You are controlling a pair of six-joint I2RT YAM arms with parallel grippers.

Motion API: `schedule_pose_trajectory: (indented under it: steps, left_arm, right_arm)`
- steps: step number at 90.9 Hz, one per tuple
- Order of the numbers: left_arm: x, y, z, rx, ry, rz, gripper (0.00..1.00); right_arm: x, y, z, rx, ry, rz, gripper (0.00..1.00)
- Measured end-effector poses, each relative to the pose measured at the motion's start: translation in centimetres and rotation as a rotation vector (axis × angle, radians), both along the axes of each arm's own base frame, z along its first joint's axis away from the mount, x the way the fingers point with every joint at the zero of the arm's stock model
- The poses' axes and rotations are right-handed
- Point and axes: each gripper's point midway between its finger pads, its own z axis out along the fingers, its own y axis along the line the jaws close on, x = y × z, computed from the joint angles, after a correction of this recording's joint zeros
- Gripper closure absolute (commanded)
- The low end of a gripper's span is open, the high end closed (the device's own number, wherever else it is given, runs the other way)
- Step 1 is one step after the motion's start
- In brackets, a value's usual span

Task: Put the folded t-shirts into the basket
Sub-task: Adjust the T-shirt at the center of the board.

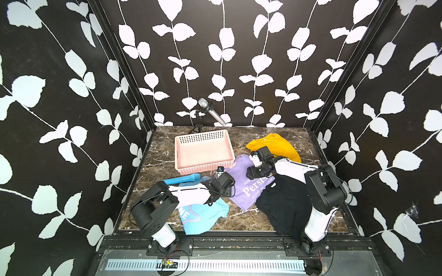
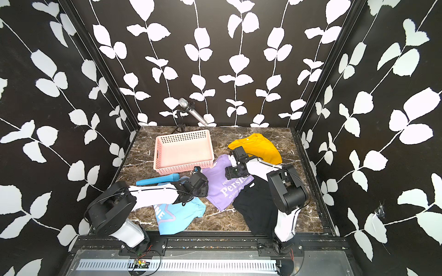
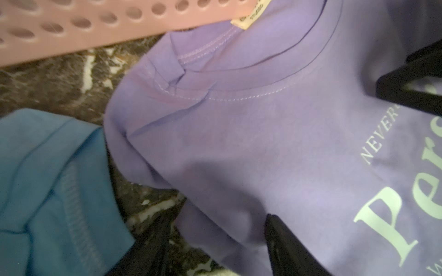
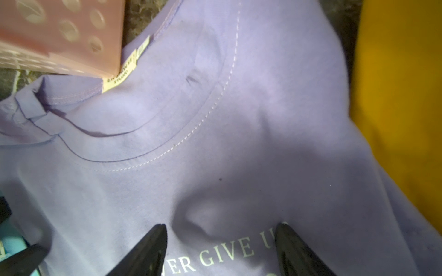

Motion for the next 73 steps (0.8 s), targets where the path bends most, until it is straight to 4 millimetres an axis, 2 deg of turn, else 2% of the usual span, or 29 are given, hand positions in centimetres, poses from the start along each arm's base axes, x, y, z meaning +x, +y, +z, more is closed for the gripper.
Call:
schedule_pose_trajectory:
  steps: [19,34,52,73]
  left_arm:
    - [0.7,-0.9,-0.2,-0.046,-0.017,0.028,0.60]
    - [1.3,-0.8,-0.1,-0.042,-0.047,0.046,0.72]
    - [2.3,-0.1,0.1,-0.028,-0.067,0.047,0.99]
    - [2.5,-0.1,0.0,-0.029,-0.045,-0.022,1.00]
  right_arm:
    - [0.0,0.1,0.0,0.031,-0.022,-0.021,0.28]
    - [-0.1,0.3,0.1,0.063,-0.044,-0.050,0.29]
    - [-1.8,1.2,0.2,0.097,-0.042,-0.059,0.30]
    - [-3.8,1.9,1.4,0.128,-0.008,-0.050,0.23]
